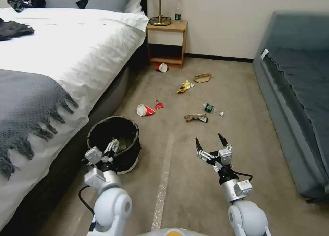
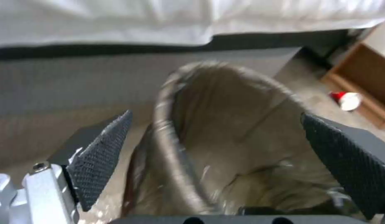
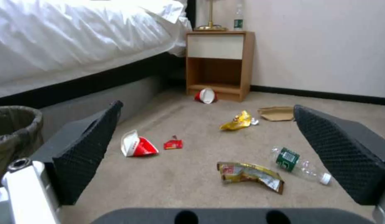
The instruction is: Pick up the trash can from the floor.
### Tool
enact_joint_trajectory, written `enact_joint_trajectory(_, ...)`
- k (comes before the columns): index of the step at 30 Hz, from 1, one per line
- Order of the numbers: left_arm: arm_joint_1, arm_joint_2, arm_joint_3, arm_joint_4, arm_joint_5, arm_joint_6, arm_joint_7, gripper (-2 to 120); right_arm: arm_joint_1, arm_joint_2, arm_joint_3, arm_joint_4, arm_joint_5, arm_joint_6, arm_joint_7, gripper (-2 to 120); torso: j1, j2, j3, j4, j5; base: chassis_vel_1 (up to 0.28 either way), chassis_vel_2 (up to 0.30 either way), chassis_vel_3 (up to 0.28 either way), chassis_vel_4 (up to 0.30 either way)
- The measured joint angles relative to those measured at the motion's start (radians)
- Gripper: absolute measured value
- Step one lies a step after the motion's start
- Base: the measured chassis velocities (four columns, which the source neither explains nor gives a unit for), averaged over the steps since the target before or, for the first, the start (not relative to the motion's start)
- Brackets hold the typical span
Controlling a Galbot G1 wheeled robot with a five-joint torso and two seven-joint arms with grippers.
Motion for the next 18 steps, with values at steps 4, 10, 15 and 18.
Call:
enact_joint_trajectory(4,-0.008,-0.007,-0.026,-0.018,-0.102,0.055,-0.026,100,0.002,-0.005,0.001,-0.016,0.012,0.013,-0.009,100,0.000,0.000,0.000,-0.0001,0.0000,0.000,0.000,0.000,0.000)
enact_joint_trajectory(10,-0.029,-0.015,-0.057,0.003,-0.133,0.070,-0.031,100,-0.003,-0.011,-0.001,-0.032,0.024,0.037,-0.021,100,0.000,0.000,0.000,-0.0001,-0.0001,0.000,0.000,0.000,0.000)
enact_joint_trajectory(15,-0.047,-0.014,-0.081,0.038,-0.182,0.089,-0.017,97,-0.015,-0.018,0.001,-0.033,0.036,0.051,-0.036,100,0.000,0.000,0.000,-0.0002,0.0000,0.000,0.000,0.000,0.000)
enact_joint_trajectory(18,-0.058,-0.012,-0.090,0.059,-0.187,0.089,-0.006,95,-0.019,-0.019,0.001,-0.028,0.036,0.052,-0.040,100,0.000,0.000,0.000,-0.0001,0.0000,0.000,0.000,0.000,0.000)
